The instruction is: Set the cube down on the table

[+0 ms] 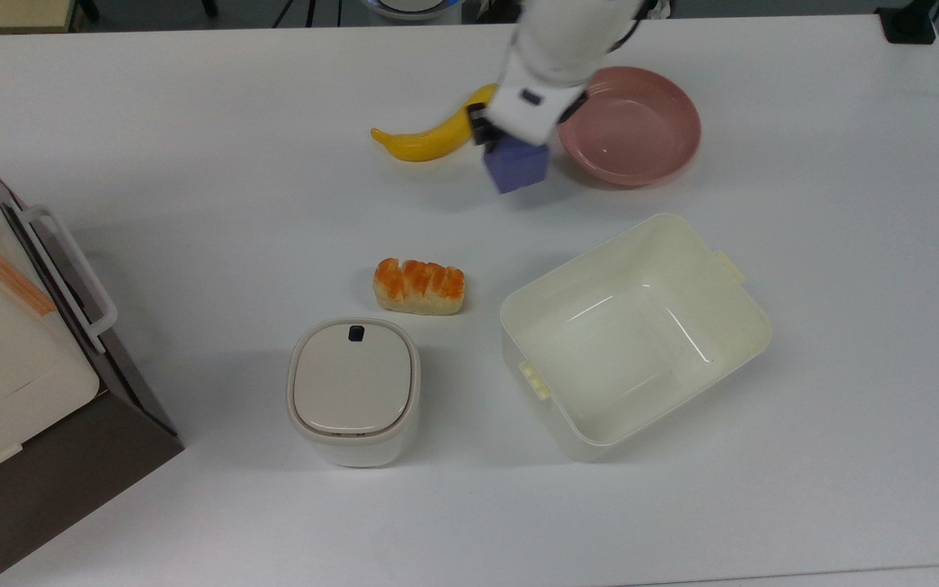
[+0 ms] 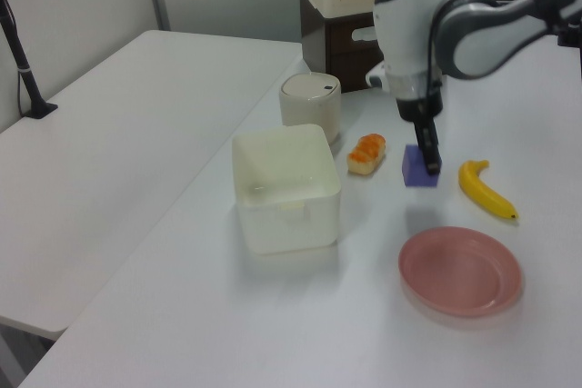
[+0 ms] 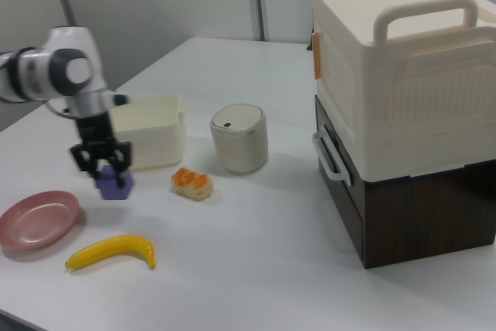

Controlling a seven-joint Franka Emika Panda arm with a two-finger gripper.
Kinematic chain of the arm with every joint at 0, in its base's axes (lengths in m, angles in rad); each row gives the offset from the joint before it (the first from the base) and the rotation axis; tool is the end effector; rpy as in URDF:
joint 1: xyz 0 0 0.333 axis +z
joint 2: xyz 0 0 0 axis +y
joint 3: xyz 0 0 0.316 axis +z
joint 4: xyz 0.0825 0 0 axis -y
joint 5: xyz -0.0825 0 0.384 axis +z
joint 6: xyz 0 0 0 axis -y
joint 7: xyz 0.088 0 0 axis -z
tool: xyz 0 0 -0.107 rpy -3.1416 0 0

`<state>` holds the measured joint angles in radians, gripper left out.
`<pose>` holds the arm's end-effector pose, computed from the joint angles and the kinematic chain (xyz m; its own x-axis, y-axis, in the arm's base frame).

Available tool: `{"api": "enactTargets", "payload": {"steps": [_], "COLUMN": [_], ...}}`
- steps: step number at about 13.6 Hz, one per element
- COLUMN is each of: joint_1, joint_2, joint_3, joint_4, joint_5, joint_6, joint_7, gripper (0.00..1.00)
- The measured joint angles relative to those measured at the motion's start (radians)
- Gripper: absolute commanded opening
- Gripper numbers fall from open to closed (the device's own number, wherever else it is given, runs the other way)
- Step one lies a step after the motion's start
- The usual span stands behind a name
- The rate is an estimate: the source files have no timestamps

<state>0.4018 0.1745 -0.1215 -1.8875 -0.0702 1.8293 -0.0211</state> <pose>0.5531 0.1558 0.3981 0.9242 0.3034 -0.2320 0.3286 -0.9413 0.0780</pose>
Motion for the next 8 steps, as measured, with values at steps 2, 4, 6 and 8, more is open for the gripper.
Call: {"api": "enactTargets", "payload": {"steps": [2,4,6,8], "joint_1": [-0.093,-0.163,-0.206,-0.233], "joint_2": [0.019,0.041,0.047,0.04], "joint_3": [-0.001,-0.001,-0.001,-0.002], "joint_4": [0.033,0.074,0.13,0.215], "joint_5": [-0.012,-0.033,-0.038,-0.038], "joint_6": [0.003,0.003,0.002,-0.053], "joint_7": [-0.01,-0.014,-0.022,-0.026], "gripper": [1.0,1.0,1.0,1.0]}}
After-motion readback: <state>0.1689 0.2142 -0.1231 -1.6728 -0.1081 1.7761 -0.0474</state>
